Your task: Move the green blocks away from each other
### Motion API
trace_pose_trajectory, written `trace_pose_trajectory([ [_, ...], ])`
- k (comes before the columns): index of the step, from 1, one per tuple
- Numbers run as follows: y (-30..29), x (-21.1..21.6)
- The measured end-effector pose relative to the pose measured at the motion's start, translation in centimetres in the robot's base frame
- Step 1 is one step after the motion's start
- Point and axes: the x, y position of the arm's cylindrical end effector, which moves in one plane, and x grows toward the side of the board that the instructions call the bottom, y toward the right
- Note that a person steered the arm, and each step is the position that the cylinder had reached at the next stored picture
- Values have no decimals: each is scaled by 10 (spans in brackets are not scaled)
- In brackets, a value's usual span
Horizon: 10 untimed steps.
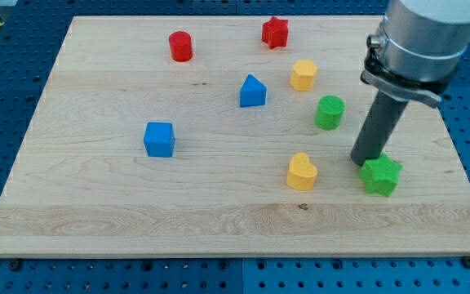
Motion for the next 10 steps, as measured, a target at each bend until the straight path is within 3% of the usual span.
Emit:
trace_pose_trajectory([
  [10, 5, 30],
])
